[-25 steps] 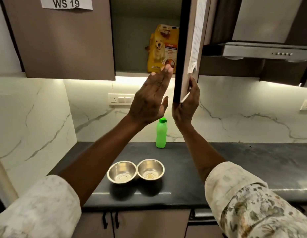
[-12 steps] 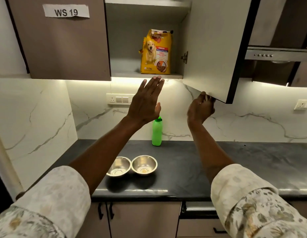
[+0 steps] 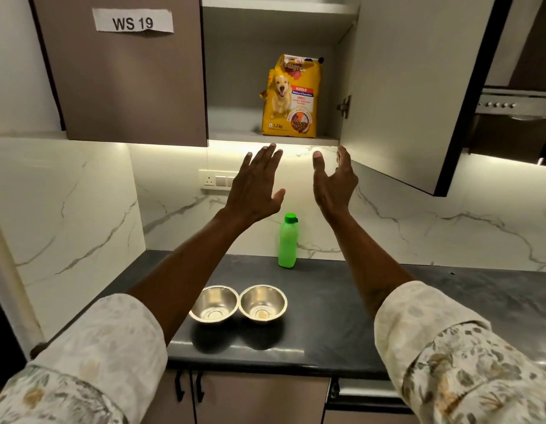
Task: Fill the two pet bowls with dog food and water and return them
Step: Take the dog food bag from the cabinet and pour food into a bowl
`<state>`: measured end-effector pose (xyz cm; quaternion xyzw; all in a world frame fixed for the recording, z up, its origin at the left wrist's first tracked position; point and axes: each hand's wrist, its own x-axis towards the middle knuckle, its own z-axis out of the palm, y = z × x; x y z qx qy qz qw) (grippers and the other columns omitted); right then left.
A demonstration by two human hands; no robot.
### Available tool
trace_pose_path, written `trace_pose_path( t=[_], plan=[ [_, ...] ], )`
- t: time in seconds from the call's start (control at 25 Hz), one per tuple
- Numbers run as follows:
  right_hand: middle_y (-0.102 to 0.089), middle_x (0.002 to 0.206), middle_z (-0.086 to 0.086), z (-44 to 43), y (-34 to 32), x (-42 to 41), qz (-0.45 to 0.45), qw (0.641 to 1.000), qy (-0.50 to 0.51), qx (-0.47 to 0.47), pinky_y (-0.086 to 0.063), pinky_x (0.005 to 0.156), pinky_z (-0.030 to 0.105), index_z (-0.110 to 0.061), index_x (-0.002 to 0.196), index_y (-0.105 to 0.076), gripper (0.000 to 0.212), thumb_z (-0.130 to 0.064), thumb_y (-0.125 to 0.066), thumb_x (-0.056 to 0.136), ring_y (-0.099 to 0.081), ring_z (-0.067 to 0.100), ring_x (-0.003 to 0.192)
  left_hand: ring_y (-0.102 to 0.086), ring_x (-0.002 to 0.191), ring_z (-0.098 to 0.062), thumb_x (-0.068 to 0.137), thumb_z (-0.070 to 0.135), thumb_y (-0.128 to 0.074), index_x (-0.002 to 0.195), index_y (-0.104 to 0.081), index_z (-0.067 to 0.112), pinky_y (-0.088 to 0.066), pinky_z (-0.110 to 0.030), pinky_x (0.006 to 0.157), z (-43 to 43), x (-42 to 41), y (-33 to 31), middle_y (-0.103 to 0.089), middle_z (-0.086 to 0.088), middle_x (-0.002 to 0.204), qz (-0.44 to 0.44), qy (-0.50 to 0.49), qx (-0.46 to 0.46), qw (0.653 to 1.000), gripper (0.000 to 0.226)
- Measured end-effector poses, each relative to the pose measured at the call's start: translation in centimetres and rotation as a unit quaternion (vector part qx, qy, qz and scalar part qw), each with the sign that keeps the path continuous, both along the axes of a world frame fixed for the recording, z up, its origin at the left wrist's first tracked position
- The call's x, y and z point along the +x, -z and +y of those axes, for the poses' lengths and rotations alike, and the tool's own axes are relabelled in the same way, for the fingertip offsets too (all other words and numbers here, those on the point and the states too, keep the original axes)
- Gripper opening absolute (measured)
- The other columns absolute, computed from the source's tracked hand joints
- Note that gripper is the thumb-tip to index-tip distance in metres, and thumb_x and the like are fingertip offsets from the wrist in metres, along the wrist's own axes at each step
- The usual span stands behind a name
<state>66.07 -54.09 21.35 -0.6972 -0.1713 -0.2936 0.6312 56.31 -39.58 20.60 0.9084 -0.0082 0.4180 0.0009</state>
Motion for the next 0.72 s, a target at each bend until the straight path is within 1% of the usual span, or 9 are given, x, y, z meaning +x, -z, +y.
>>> trace_pose_path(
  t=[0.16, 0.32, 0.48, 0.52, 0.6, 0.64, 0.68, 0.72],
  plan=[
    [-0.054, 0.156, 0.011, 3.5, -0.2, 3.3, -0.010, 1.000, -0.019, -0.008, -0.040, 0.117, 0.042, -0.013, 0.154, -0.044, 0.071, -0.051, -0.066, 0.098, -0.051, 0.031, 0.143, -0.023, 0.158, -0.032, 0.094, 0.037, -0.068, 0.160, -0.030, 0.006, -0.016, -0.049, 0.130, 3.4, 3.0, -1.3, -0.026, -0.017, 0.170, -0.010, 0.006, -0.032, 0.999, 0.082],
    [-0.058, 0.151, 0.014, 6.7, -1.5, 8.2, -0.032, 0.999, -0.026, -0.015, -0.043, 0.113, 0.040, -0.010, 0.151, -0.046, 0.071, -0.050, -0.069, 0.096, -0.053, 0.032, 0.141, -0.021, 0.158, -0.029, 0.096, 0.043, -0.068, 0.162, -0.027, 0.011, -0.019, -0.047, 0.128, 7.0, 8.4, -3.0, -0.022, -0.012, 0.172, -0.005, 0.022, -0.075, 0.997, 0.084],
    [-0.068, 0.138, 0.013, 9.7, -3.4, 13.7, -0.059, 0.998, -0.019, -0.016, -0.046, 0.098, 0.028, -0.008, 0.144, -0.053, 0.066, -0.047, -0.072, 0.095, -0.064, 0.028, 0.127, -0.027, 0.155, -0.032, 0.094, 0.050, -0.070, 0.162, -0.027, 0.017, -0.029, -0.049, 0.122, 10.4, 14.8, -5.8, -0.022, -0.009, 0.172, 0.007, 0.034, -0.150, 0.988, 0.087],
    [-0.069, 0.135, 0.012, 10.4, -4.1, 15.3, -0.062, 0.998, -0.018, -0.023, -0.048, 0.096, 0.027, -0.008, 0.142, -0.053, 0.064, -0.047, -0.072, 0.095, -0.067, 0.026, 0.122, -0.032, 0.153, -0.034, 0.092, 0.050, -0.072, 0.161, -0.029, 0.016, -0.032, -0.049, 0.121, 11.3, 16.5, -6.6, -0.027, -0.011, 0.170, 0.007, 0.042, -0.160, 0.986, 0.088],
    [-0.071, 0.131, 0.010, 11.6, -5.4, 18.1, -0.063, 0.997, -0.016, -0.041, -0.057, 0.091, 0.025, -0.009, 0.141, -0.054, 0.062, -0.047, -0.072, 0.096, -0.071, 0.022, 0.111, -0.049, 0.140, -0.037, 0.089, 0.048, -0.076, 0.156, -0.038, 0.012, -0.044, -0.047, 0.113, 12.9, 19.3, -8.1, -0.046, -0.015, 0.159, -0.009, 0.072, -0.180, 0.981, 0.085],
    [-0.072, 0.128, 0.008, 12.1, -6.0, 19.4, -0.063, 0.997, -0.008, -0.049, -0.057, 0.084, 0.018, -0.010, 0.139, -0.054, 0.060, -0.048, -0.071, 0.096, -0.072, 0.020, 0.106, -0.056, 0.132, -0.038, 0.088, 0.047, -0.078, 0.151, -0.043, 0.011, -0.049, -0.045, 0.107, 13.7, 20.5, -9.0, -0.055, -0.015, 0.150, -0.021, 0.086, -0.195, 0.977, 0.081],
    [-0.072, 0.126, 0.007, 12.5, -6.5, 20.6, -0.064, 0.996, 0.011, -0.058, -0.051, 0.073, 0.009, -0.011, 0.137, -0.055, 0.058, -0.049, -0.070, 0.096, -0.071, 0.017, 0.101, -0.059, 0.128, -0.038, 0.088, 0.048, -0.078, 0.148, -0.046, 0.011, -0.049, -0.042, 0.103, 14.4, 21.7, -9.9, -0.060, -0.016, 0.144, -0.027, 0.091, -0.212, 0.973, 0.078],
    [-0.073, 0.123, 0.006, 12.8, -7.1, 21.9, -0.067, 0.994, 0.038, -0.071, -0.043, 0.067, 0.006, -0.011, 0.133, -0.056, 0.056, -0.051, -0.070, 0.096, -0.070, 0.016, 0.096, -0.058, 0.129, -0.038, 0.089, 0.051, -0.075, 0.147, -0.048, 0.011, -0.048, -0.041, 0.102, 15.0, 23.0, -10.8, -0.061, -0.015, 0.143, -0.015, 0.087, -0.230, 0.969, 0.076]
  ],
)
